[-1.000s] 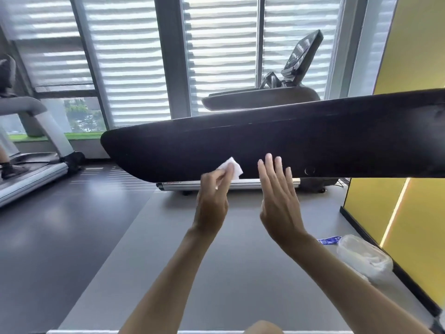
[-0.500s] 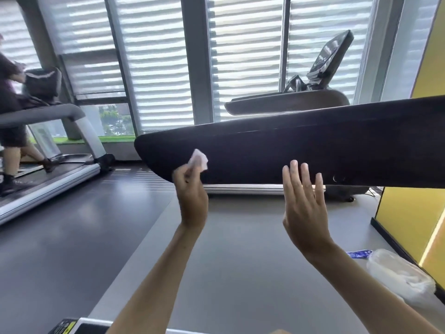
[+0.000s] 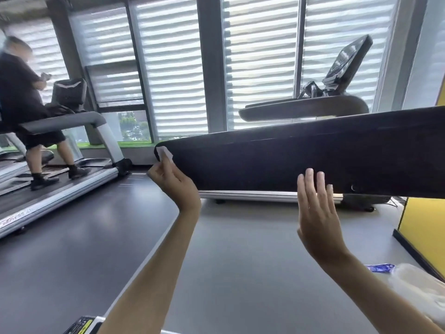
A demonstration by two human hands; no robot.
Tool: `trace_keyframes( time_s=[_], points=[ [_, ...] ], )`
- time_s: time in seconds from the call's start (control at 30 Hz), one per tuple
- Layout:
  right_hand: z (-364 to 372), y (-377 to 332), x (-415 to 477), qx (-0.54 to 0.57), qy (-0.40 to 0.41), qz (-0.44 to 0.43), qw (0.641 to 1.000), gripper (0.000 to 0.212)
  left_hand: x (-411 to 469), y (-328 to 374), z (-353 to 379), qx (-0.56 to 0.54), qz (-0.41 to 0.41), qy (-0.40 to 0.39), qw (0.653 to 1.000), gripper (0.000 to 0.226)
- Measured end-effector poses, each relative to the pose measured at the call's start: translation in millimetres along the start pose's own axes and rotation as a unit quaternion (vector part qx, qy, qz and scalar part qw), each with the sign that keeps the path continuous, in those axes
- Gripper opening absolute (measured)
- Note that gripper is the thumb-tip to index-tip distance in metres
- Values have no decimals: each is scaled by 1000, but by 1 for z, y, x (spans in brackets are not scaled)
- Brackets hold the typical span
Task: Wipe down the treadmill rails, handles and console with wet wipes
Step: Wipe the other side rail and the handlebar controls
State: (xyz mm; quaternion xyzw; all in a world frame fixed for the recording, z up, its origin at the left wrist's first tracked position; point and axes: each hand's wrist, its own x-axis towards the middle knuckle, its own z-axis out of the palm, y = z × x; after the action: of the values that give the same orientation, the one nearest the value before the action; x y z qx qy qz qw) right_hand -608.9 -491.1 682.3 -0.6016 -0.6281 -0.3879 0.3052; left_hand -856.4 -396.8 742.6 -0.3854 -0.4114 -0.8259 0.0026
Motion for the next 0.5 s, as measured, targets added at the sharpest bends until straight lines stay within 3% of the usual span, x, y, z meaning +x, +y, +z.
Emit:
trace_keyframes(
  time_s=[0.07, 0.1, 0.17, 0.23, 0.27, 0.37, 0.43, 0.5],
  points=[
    [3, -1, -1, -4, 1, 0, 1000, 79, -18, 10, 9, 1, 37, -1, 999, 39],
    [4, -1, -1, -6, 2, -1, 1000, 77, -34, 18, 14, 10, 66, -38, 997, 37],
    [4, 2, -1, -9, 8, -9, 1000, 76, -72, 39, 11, 3, 14, -213, 977, 44],
    [2, 7, -1, -2, 8, -22, 1000, 76, -89, 37, 9, -10, -1, -292, 956, 43],
    [1, 9, -1, 2, 6, -28, 1000, 76, -84, 35, 8, -7, 19, -284, 959, 45],
    [-4, 15, -1, 16, -2, -43, 999, 77, -44, 23, 16, -7, 86, -50, 995, 41],
    [-9, 15, 0, 31, -7, -45, 998, 83, -24, 28, 27, -40, 21, 32, 998, 38],
    [-11, 14, 1, 55, -5, -36, 998, 92, -23, 47, 39, -67, -66, 34, 995, 41]
  ],
)
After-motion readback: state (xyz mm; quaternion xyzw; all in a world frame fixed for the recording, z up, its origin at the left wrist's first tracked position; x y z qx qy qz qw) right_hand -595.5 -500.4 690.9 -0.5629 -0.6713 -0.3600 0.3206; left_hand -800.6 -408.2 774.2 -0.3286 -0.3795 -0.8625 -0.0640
